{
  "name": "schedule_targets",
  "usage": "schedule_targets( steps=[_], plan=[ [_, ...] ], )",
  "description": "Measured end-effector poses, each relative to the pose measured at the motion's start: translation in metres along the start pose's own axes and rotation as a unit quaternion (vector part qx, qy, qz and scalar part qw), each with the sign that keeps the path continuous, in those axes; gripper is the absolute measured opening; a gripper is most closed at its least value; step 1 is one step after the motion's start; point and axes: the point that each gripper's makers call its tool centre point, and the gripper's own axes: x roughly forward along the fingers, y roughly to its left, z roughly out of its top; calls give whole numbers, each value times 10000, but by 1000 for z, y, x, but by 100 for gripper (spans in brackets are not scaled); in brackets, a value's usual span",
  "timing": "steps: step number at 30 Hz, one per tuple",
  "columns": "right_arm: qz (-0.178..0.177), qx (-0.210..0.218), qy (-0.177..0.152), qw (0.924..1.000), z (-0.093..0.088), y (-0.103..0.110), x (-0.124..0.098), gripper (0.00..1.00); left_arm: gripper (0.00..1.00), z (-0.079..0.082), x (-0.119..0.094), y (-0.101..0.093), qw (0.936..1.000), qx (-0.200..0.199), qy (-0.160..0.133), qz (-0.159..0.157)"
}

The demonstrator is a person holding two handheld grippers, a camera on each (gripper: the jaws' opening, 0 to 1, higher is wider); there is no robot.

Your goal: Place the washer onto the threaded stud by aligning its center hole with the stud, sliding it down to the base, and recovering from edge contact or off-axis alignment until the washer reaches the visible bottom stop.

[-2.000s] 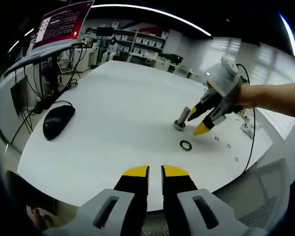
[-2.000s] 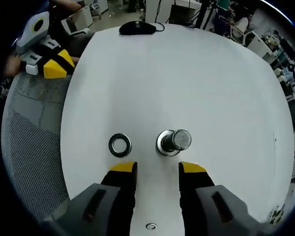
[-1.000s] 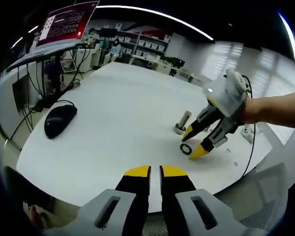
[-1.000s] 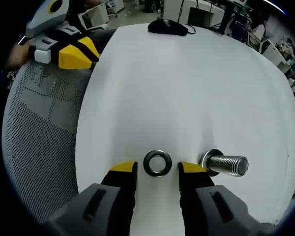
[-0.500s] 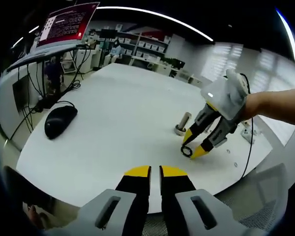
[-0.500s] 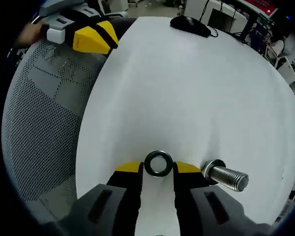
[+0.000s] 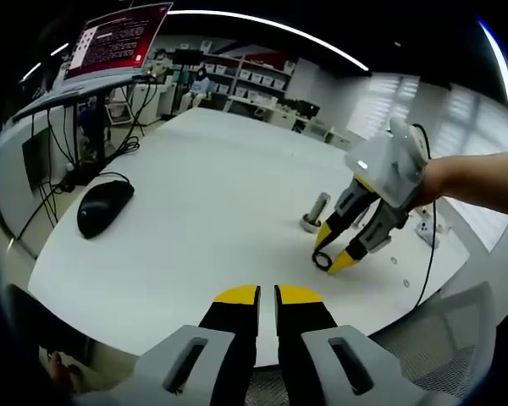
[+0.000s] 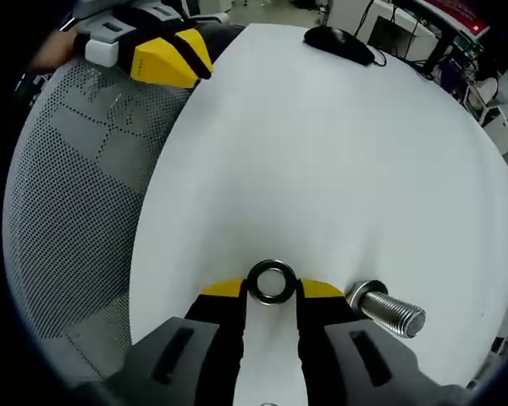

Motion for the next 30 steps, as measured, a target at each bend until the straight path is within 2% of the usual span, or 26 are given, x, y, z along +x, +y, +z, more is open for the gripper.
schedule_targets(
  steps=[2,5,8,14,21,30],
  plan=[
    [-2,14,-16,10000,0,0,0,24,4,0,0,0,10000,0,13,0],
    [-31,405,-150,9991,2,-1,0,23,4,0,0,-1,10000,-3,19,-16],
    [-46,512,-273,9983,0,-2,-1,23,4,0,0,0,10000,-15,17,-16],
    [-38,717,-310,9969,-1,-1,-10,23,4,0,0,0,10000,-10,16,-21],
    [-127,760,-306,9966,-2,-4,-26,23,4,-1,0,0,10000,-7,33,-15],
    [-237,872,-284,9955,-8,-19,-50,23,4,-2,1,-1,10000,-13,58,-34]
  ],
)
